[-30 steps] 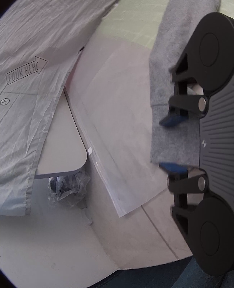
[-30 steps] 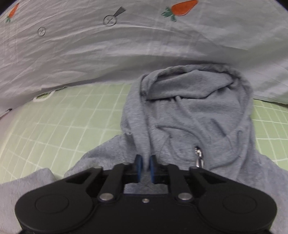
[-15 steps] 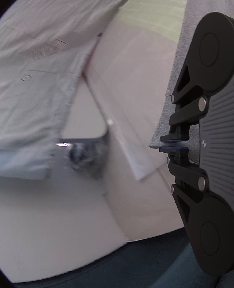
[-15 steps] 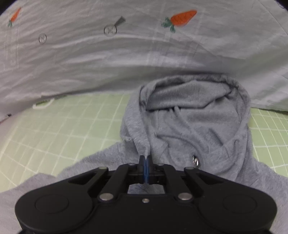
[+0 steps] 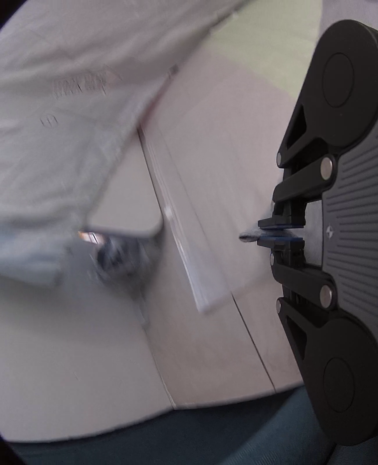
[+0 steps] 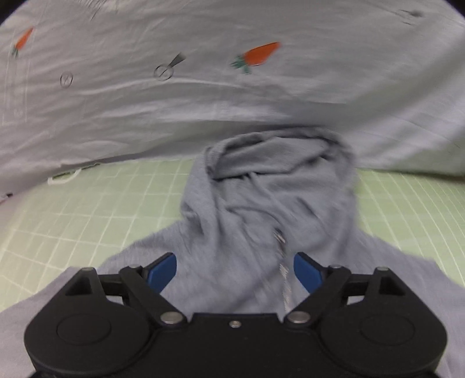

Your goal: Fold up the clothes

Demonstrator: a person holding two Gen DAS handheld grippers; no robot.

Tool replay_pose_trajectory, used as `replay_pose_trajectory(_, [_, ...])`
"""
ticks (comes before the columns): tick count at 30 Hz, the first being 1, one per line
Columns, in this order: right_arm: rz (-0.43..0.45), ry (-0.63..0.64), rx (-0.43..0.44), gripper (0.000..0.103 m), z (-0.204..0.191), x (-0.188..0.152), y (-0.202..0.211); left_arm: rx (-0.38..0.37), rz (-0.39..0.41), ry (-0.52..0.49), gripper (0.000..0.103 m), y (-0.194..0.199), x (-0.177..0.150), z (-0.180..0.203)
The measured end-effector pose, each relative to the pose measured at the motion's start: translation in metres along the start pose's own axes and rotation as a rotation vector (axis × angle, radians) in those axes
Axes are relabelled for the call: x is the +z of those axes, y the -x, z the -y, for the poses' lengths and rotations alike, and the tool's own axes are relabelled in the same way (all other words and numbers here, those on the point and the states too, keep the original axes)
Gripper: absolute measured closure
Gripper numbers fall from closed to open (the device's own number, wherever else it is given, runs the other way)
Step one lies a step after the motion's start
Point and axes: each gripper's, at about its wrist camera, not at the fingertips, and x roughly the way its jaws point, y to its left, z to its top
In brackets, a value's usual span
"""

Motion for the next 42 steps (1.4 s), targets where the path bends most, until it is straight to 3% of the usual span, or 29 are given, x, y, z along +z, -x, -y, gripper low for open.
replay_pose_trajectory(6, [0.022,-0.145,-0.076,0.008,0.050,-0.043,0.061,-0.234,0.039,-0.155,0.097,0.011,-0.004,0.092])
replay_pose_trajectory(9, [0.035,-0.219,-0.101,0.005,0.069,-0.061,0.085,-0.401,-0.028,-0.234,0.098,0.011,-0.026,0.155])
replay_pose_trajectory(12, [0.046,-0.260,-0.112,0.004,0.078,-0.075,0.100,-0.627,-0.132,-0.361,0.097,0.024,-0.059,0.223])
replay_pose_trajectory(14, [0.053,-0.288,-0.119,0.003,0.085,-0.084,0.109,-0.740,-0.201,-0.447,0.088,0.037,-0.083,0.259])
replay_pose_trajectory(15, [0.056,-0.302,-0.123,0.003,0.088,-0.089,0.114,-0.743,-0.209,-0.487,0.081,0.040,-0.092,0.271])
replay_pose_trajectory(17, [0.064,-0.329,-0.130,0.000,0.094,-0.098,0.124,-0.721,-0.211,-0.569,0.031,0.045,-0.108,0.289])
replay_pose_trajectory(18, [0.067,-0.343,-0.134,0.000,0.097,-0.103,0.129,-0.680,-0.198,-0.589,0.024,0.044,-0.112,0.291])
replay_pose_trajectory(21, [0.071,-0.349,-0.114,0.000,0.097,-0.107,0.135,-0.528,-0.162,-0.600,0.023,0.036,-0.113,0.284])
replay_pose_trajectory(25, [0.063,-0.297,-0.027,0.000,0.077,-0.096,0.125,-0.388,-0.198,-0.513,0.017,0.015,-0.106,0.254])
replay_pose_trajectory(31, [-0.020,-0.179,0.133,0.004,0.015,-0.076,0.098,-0.155,-0.239,-0.505,0.015,-0.001,-0.110,0.199])
replay_pose_trajectory(37, [-0.093,-0.100,0.253,0.036,-0.041,-0.084,0.088,-0.090,-0.327,-0.472,0.013,-0.023,-0.115,0.172])
replay_pose_trajectory(39, [-0.118,-0.073,0.293,0.055,-0.060,-0.087,0.085,-0.091,-0.332,-0.480,0.010,-0.026,-0.115,0.171])
replay_pose_trajectory(42, [-0.154,-0.033,0.353,0.066,-0.088,-0.091,0.080,-0.091,-0.329,-0.509,0.005,-0.030,-0.118,0.174])
